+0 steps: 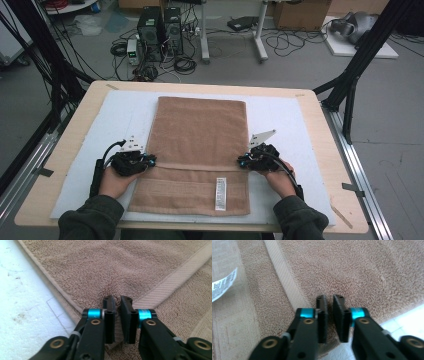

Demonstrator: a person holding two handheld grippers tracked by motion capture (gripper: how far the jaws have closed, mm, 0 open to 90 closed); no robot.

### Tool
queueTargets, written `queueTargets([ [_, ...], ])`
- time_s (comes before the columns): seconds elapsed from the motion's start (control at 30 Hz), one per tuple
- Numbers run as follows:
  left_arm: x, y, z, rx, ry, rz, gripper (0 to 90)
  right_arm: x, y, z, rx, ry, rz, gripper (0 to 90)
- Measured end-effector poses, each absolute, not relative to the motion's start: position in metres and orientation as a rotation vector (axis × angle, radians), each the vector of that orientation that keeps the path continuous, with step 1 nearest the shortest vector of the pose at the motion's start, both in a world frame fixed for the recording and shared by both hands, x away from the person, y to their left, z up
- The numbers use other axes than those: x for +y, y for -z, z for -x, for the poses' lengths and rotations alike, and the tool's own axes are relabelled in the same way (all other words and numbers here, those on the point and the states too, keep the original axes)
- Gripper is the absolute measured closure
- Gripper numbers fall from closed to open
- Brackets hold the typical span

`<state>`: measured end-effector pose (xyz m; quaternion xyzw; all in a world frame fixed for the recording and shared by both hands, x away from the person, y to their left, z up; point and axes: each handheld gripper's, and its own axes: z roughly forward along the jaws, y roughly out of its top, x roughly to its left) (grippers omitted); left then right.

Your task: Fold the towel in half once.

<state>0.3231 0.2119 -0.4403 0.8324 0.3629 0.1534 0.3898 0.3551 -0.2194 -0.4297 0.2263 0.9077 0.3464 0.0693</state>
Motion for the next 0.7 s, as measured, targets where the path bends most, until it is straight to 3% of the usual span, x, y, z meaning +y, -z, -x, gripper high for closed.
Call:
queueTargets([
  [0.4,0.225,0.418,-0.313,0.917,-0.418,-2.016,85.8,-0.222,0.398,-0.355,2.683,-1.155,-0.635,85.2],
  [0.7,0.232,0.400,-0.280,0.878,-0.468,-1.990,85.7,-0.223,0.373,-0.332,2.695,-1.238,-0.519,85.1],
])
